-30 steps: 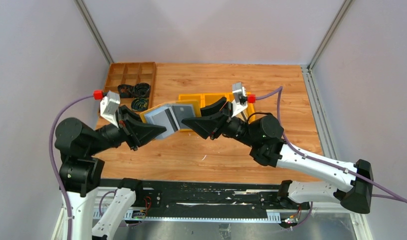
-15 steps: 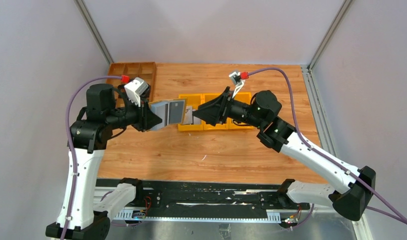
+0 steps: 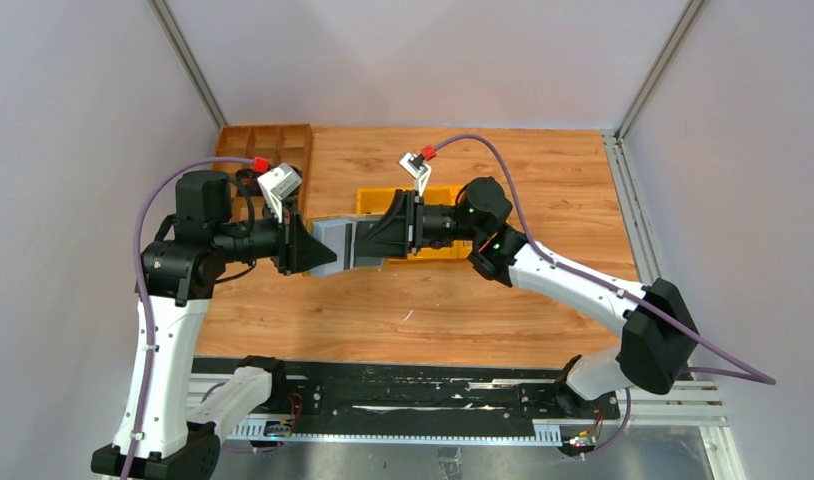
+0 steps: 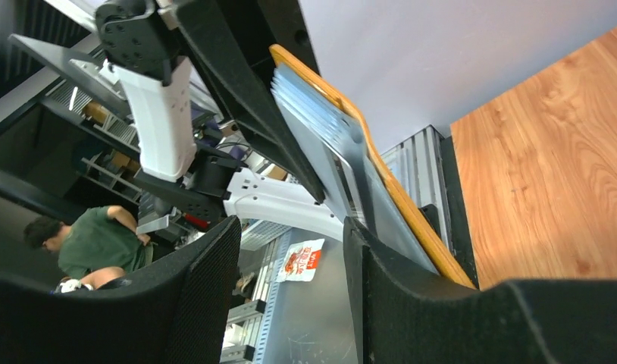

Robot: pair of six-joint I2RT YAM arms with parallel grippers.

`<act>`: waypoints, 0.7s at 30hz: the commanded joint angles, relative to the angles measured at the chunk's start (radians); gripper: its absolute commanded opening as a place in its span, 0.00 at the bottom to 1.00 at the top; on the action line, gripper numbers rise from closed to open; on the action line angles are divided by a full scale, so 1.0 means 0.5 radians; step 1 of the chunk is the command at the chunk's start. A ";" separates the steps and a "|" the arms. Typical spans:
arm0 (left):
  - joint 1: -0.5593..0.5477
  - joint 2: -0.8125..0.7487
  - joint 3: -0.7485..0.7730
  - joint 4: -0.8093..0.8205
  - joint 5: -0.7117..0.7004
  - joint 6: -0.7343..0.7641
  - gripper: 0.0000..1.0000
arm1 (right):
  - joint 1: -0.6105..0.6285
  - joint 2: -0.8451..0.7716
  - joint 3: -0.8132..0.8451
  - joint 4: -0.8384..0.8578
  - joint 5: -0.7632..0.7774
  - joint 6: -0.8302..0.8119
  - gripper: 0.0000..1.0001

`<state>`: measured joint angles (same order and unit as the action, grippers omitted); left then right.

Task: Take the credit cards out of the card holder
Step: Remove the credit card from the card holder.

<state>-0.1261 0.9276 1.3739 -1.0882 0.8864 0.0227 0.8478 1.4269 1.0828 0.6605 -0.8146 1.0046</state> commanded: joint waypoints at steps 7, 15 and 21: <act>-0.002 -0.025 0.018 0.013 0.434 -0.088 0.00 | 0.022 -0.005 -0.008 0.117 -0.128 0.021 0.54; -0.003 -0.052 0.042 0.015 0.566 -0.104 0.00 | 0.020 -0.097 0.027 -0.169 -0.115 -0.170 0.50; -0.002 -0.064 0.063 0.014 0.607 -0.120 0.00 | -0.002 -0.173 0.044 -0.356 -0.105 -0.280 0.49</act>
<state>-0.1246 0.9226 1.3739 -1.0870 1.0668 -0.0113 0.8532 1.3594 1.0836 0.5800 -0.8906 0.9398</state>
